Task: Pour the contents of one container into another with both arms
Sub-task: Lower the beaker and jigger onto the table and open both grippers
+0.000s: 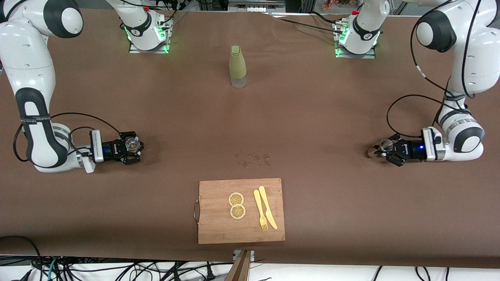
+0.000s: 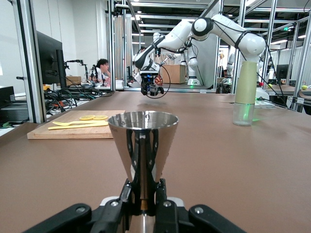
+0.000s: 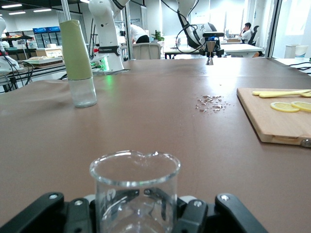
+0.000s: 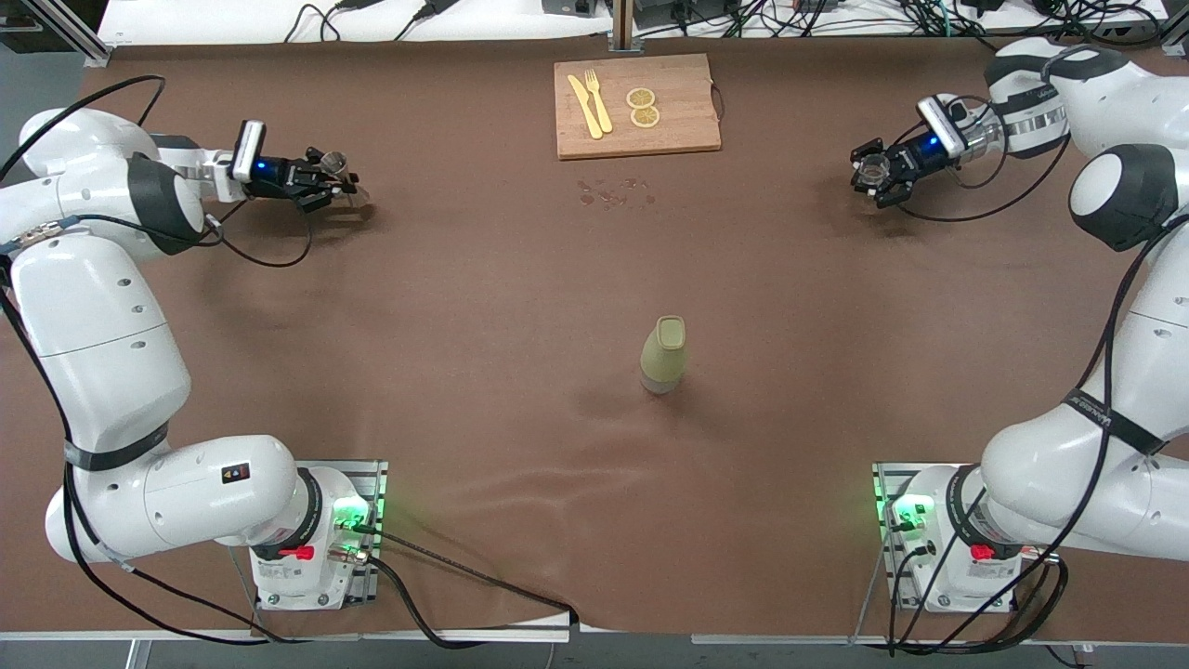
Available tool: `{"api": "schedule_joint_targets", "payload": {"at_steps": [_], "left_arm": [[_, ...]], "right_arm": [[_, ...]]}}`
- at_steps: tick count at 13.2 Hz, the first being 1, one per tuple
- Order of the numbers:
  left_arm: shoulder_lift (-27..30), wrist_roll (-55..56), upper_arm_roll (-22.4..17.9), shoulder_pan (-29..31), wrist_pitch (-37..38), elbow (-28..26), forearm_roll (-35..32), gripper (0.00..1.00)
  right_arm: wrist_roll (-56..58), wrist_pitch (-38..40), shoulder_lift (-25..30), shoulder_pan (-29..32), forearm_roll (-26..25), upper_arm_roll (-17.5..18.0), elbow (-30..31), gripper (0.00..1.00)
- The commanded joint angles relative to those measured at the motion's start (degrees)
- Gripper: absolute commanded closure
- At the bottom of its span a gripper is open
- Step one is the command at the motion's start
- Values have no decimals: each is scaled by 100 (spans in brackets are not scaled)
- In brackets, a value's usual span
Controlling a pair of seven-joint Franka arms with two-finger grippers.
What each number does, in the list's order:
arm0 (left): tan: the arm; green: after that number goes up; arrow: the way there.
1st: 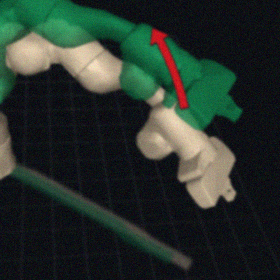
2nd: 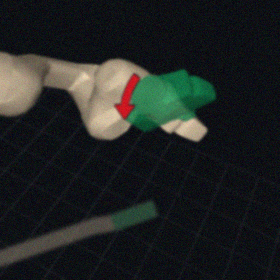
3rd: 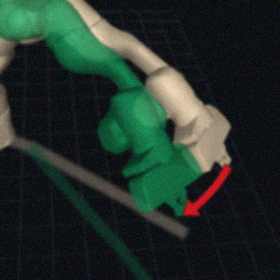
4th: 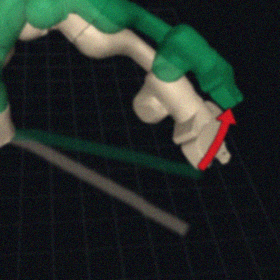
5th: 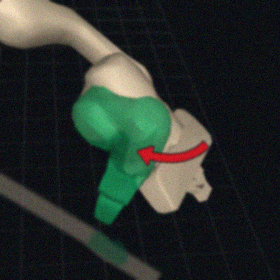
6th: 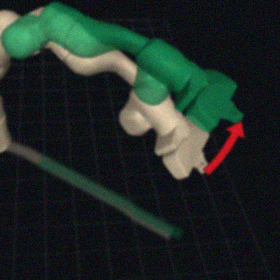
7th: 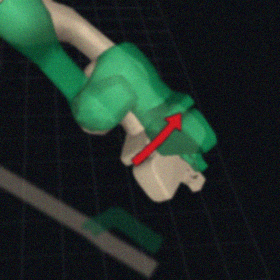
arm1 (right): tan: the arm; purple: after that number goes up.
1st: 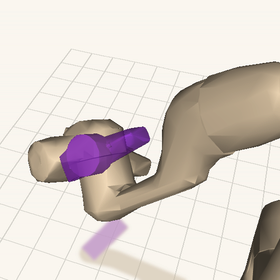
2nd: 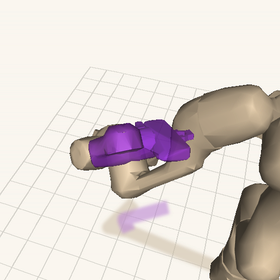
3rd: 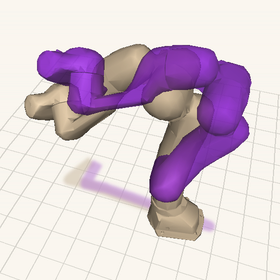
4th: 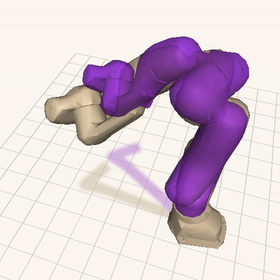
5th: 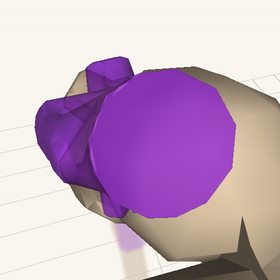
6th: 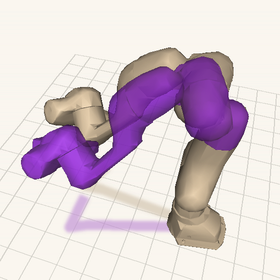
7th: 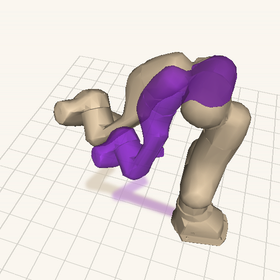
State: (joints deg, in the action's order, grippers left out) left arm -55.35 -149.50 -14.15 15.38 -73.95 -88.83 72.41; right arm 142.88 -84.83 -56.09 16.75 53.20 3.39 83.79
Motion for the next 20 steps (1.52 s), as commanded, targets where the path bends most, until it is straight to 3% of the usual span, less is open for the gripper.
{"api": "schedule_joint_targets", "payload": {"at_steps": [1,10,12,13,14,15,16,18,20], "left_arm": [[-28,-387,53,211,135,23,-296,100],[-423,-914,53,396,127,41,-464,100],[-476,-906,53,396,83,102,-473,99],[-477,-915,53,396,74,111,-473,31],[-477,-897,36,396,65,111,-464,0],[-477,-871,1,396,39,163,-456,0],[-468,-836,-26,396,-31,260,-464,0],[-415,-495,-367,335,-110,453,-560,0],[-397,171,-457,352,-408,856,-1182,0]], "right_arm": [[284,46,-234,171,24,91,-3,100],[566,-77,-586,224,-2,-32,-38,100],[584,-77,-596,224,-11,-32,-30,78],[584,-69,-587,224,-2,-32,-38,74],[584,-68,-587,224,-2,-32,-38,75],[584,-77,-587,215,7,-32,-30,59],[575,-77,-596,224,-2,-32,-30,4],[566,-60,-569,224,-20,-58,-30,0],[513,-16,-517,224,-28,-225,-38,0]]}}
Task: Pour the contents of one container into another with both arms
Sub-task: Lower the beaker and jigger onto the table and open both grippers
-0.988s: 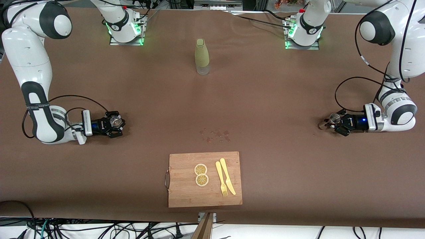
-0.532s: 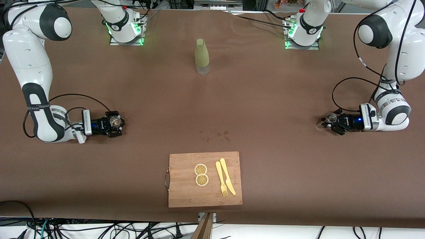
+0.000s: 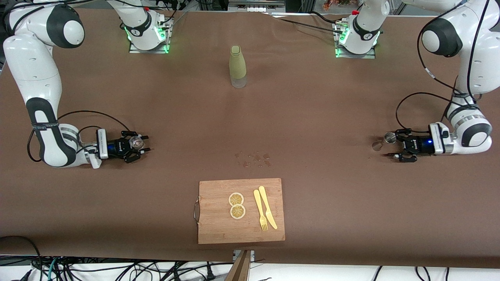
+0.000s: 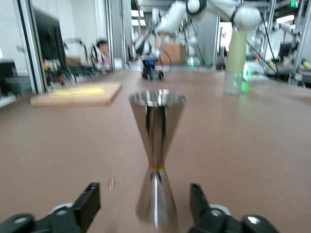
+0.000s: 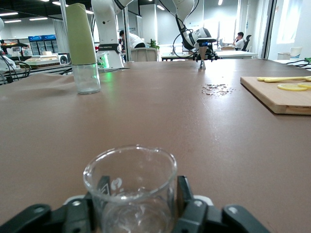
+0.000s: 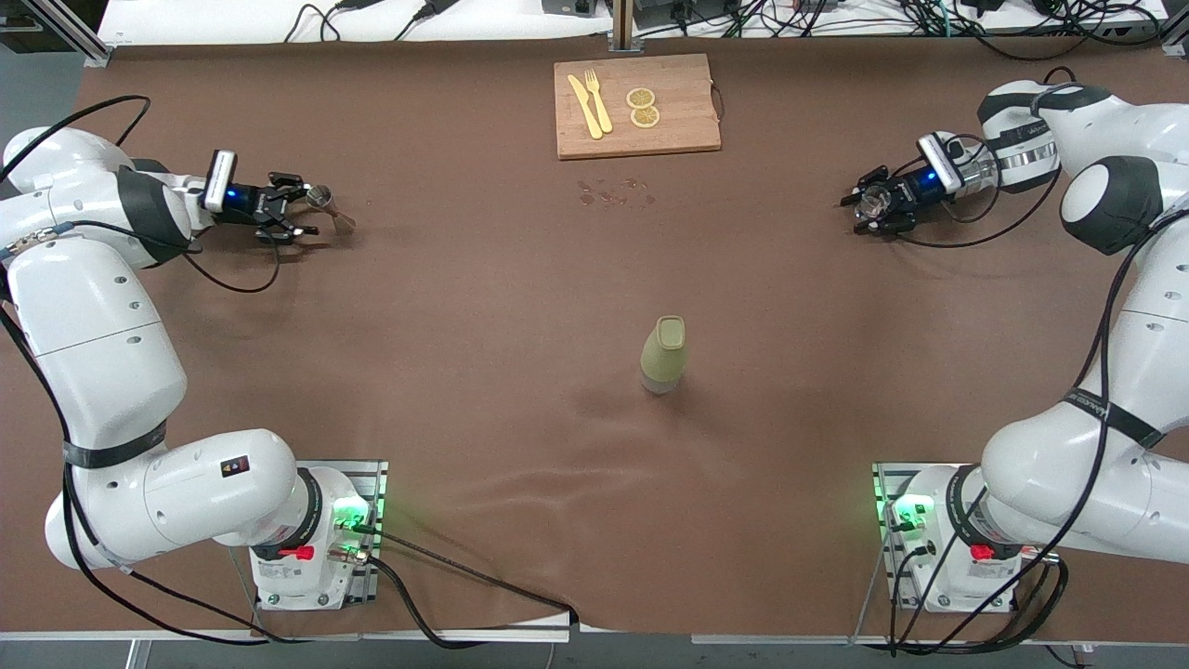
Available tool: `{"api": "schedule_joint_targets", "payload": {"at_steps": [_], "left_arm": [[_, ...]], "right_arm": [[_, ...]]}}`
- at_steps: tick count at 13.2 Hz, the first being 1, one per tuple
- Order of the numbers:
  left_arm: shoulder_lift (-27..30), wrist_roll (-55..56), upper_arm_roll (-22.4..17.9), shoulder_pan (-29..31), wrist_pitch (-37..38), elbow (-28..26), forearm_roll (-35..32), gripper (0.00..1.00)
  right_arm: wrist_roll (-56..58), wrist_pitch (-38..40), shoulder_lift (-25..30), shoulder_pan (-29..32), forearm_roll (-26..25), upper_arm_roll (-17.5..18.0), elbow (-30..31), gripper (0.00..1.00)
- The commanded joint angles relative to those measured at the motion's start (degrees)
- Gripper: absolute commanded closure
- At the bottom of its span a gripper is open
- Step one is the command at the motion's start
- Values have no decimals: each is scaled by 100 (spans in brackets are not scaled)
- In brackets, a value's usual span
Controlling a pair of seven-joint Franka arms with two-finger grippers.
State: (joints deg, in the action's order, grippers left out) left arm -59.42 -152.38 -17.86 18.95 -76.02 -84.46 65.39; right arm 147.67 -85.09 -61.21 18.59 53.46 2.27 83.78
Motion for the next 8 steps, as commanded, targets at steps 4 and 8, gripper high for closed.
{"api": "schedule_joint_targets", "payload": {"at_steps": [4,8], "left_arm": [[71,1918,-367,12,-475,930,-1105,0],[659,4025,-367,-268,-484,1484,-2195,0]], "right_arm": [[-158,97,179,22,-230,-524,-46,0],[-1150,229,776,22,-818,-850,-55,0]]}}
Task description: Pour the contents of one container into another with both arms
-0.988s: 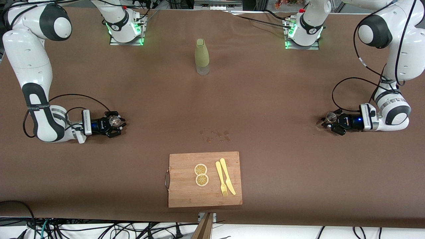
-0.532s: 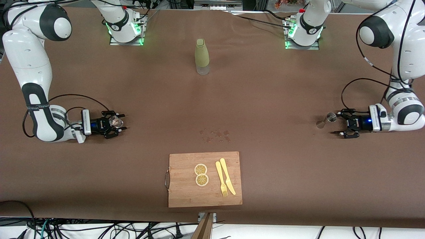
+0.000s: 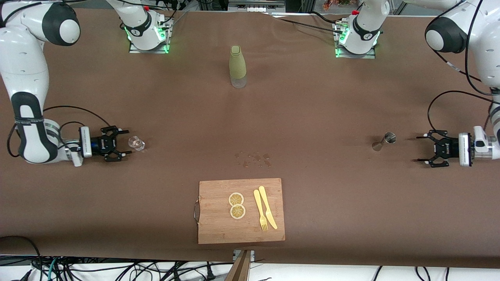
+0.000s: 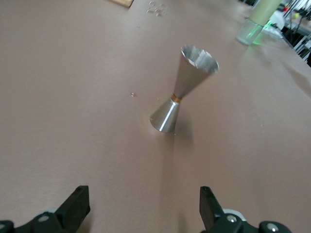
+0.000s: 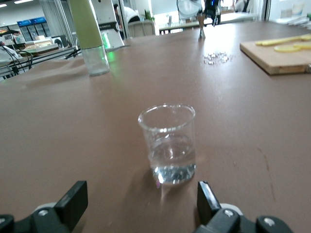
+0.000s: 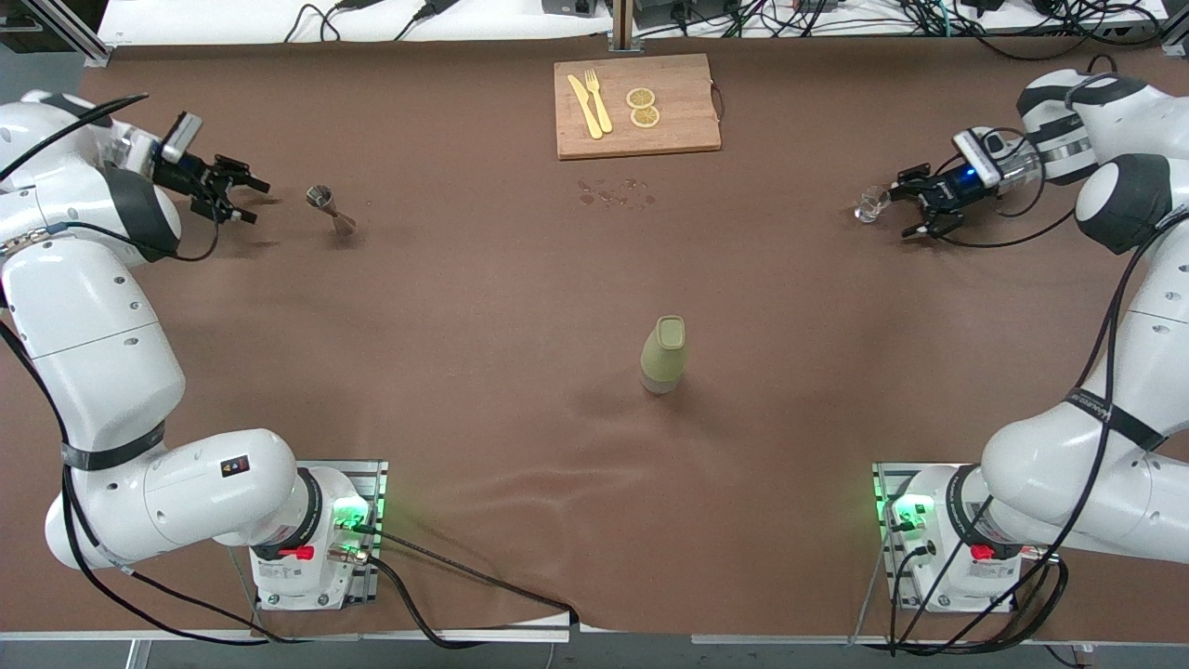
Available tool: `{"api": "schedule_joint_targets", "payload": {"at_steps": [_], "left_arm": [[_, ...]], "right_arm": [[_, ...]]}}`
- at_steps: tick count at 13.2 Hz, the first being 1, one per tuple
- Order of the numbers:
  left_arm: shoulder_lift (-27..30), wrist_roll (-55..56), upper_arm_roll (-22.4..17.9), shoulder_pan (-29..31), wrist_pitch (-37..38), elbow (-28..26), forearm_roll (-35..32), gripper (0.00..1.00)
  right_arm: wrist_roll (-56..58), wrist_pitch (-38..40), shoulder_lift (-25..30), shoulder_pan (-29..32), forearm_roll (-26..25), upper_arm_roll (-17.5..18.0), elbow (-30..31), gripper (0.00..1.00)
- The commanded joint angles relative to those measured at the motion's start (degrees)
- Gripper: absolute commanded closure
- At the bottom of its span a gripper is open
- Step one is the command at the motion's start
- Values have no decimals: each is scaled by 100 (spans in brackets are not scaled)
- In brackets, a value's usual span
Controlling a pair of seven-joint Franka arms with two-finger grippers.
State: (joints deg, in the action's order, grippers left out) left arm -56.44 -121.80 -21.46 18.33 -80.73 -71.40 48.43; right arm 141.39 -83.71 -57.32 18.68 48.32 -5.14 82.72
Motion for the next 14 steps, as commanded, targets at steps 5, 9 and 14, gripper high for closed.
{"api": "schedule_joint_targets", "payload": {"at_steps": [5,9,14], "left_arm": [[1214,4098,81,-952,14,599,-1607,0],[1749,5525,116,-1593,-12,890,-2415,0],[2435,5562,317,-1965,-1152,979,-2953,0]], "right_arm": [[-2656,215,1467,-5,-1200,-145,51,0],[-4676,477,2364,-146,-1982,-128,25,0],[-7174,767,3323,-821,-3020,-84,-80,0]]}}
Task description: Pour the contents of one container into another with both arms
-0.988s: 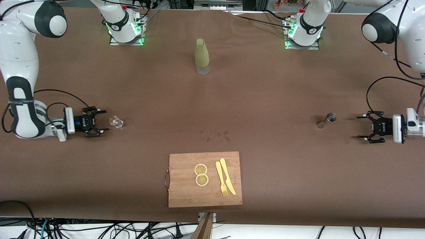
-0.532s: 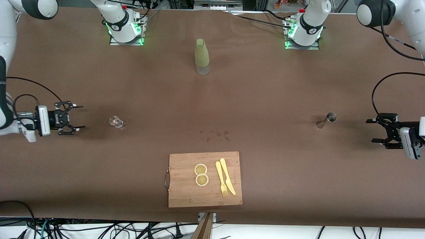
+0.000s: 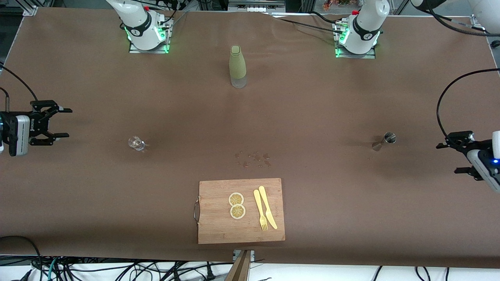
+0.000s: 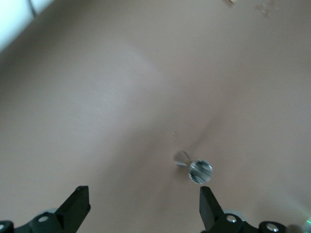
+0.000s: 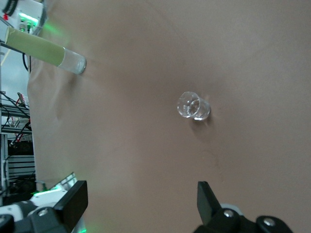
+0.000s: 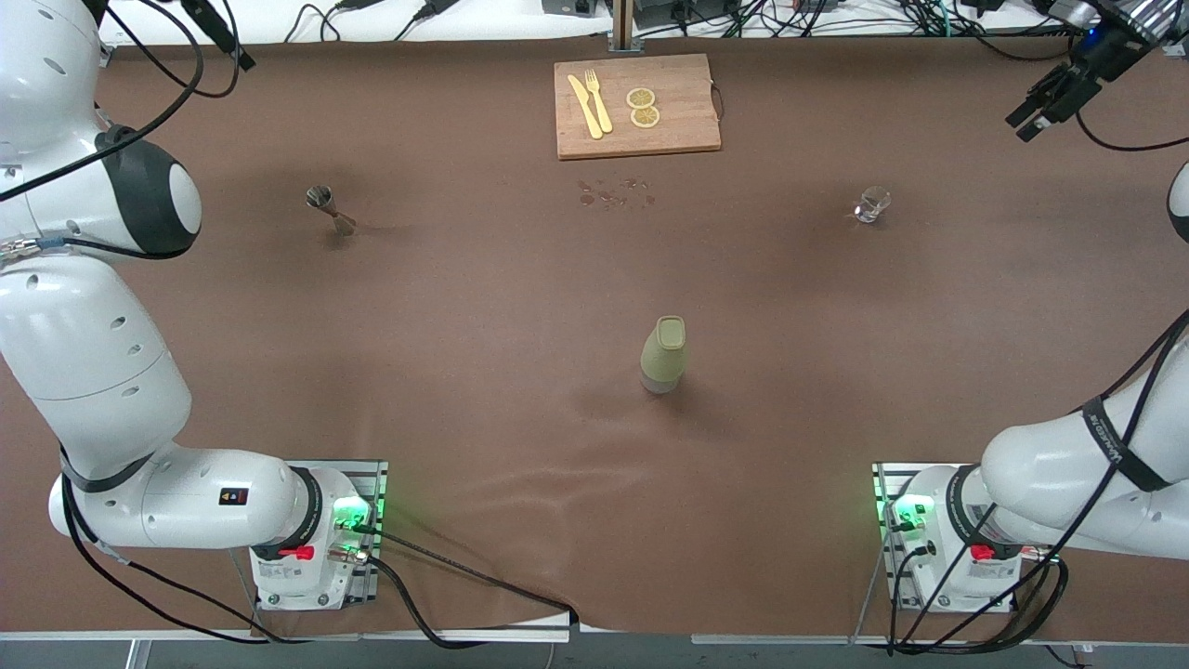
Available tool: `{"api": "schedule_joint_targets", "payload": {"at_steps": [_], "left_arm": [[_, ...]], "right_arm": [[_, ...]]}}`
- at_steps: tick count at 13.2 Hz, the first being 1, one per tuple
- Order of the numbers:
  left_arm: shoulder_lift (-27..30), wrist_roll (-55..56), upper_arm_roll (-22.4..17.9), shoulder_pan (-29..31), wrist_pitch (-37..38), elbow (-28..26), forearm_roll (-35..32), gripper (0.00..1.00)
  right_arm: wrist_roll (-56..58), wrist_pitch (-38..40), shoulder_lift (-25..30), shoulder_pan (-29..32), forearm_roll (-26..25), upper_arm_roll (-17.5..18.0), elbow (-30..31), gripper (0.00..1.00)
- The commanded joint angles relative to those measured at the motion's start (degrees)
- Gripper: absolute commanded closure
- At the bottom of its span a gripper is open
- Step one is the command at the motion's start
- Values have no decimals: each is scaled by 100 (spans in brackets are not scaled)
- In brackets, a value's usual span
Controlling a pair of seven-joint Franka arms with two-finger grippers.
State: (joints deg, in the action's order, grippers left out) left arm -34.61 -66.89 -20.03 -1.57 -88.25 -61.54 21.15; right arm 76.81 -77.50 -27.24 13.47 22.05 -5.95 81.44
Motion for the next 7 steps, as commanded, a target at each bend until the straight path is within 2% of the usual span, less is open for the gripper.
{"api": "schedule_joint_targets", "payload": {"at_steps": [1,2,4,6,7], "left_arm": [[384,97,192,26,-481,-16,-260,0],[507,341,192,26,-482,-42,-269,0],[779,1969,201,26,-360,-94,-296,0],[1043,3710,271,26,43,-305,-287,0],[1184,4362,489,26,211,-427,-304,0]], "right_arm": [[-1068,8,690,-388,-743,15,152,0],[-1567,-46,981,-650,-1042,6,275,0],[-2726,-46,1552,-916,-1597,15,652,0],[-4096,-90,2089,-987,-1721,24,1153,0],[-4799,-151,2274,-1031,-1843,41,1364,0]]}}
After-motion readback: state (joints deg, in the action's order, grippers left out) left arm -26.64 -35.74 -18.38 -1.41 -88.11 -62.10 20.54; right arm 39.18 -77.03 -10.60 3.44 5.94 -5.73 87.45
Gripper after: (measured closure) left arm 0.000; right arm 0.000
